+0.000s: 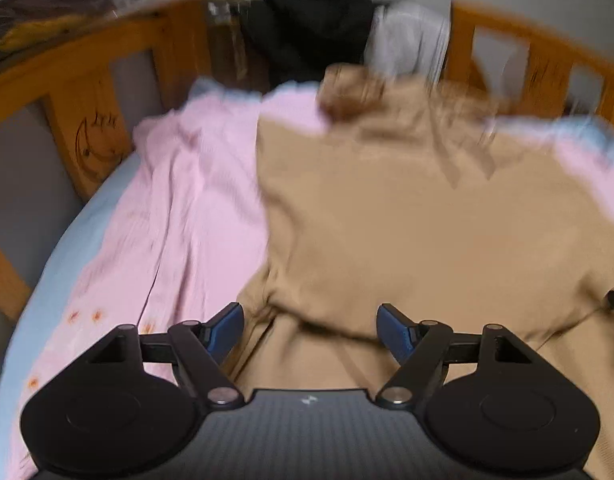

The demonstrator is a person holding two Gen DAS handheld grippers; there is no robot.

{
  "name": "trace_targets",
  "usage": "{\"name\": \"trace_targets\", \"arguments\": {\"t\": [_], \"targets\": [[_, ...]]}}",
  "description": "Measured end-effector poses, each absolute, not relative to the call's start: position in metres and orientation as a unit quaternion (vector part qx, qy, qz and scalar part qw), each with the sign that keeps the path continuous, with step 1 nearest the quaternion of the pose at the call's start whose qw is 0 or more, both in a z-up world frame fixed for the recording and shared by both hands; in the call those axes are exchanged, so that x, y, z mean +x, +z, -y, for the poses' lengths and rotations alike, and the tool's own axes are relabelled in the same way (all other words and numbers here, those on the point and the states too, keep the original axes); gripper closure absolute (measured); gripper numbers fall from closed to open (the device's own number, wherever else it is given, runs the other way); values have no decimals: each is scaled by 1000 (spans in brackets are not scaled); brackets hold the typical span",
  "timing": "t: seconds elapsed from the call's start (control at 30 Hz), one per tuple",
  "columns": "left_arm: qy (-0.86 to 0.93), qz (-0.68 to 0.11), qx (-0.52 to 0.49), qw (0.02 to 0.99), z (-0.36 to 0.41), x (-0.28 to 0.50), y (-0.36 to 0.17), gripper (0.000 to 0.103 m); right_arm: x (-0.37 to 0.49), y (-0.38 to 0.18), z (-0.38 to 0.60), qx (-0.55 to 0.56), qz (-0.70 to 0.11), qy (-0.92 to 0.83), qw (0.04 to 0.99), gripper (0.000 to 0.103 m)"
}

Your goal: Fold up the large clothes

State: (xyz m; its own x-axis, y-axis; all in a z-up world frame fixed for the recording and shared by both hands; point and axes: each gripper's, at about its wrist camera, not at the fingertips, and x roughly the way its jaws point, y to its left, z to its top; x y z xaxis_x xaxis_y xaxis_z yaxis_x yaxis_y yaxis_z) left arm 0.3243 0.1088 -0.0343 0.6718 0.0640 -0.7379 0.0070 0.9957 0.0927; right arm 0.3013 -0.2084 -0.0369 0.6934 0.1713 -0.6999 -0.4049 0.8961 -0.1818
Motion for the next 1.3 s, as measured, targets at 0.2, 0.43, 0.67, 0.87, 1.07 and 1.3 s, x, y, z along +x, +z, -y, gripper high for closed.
{"name": "trace_targets", "arguments": {"t": [0.2,0.43,0.67,0.87,1.07,1.3], "targets": [[0,-394,27,919,-118,313,-30,23,307,-28,219,-135,-383,186,895,34],[-50,-389,43,919,-114,344,17,11,441,37,228,-99,-310,150,933,25],[-100,-329,-38,938,-100,384,7,6,588,31,228,-1,-324,29,946,36],[-118,-353,-84,924,-108,389,-21,6,644,2,204,-57,-372,-6,926,39],[-141,-344,-69,926,-113,379,-18,6,657,-10,209,-38,-374,-19,926,100],[-187,-303,-81,931,-85,397,-13,6,568,49,201,-91,-202,87,971,101]]}}
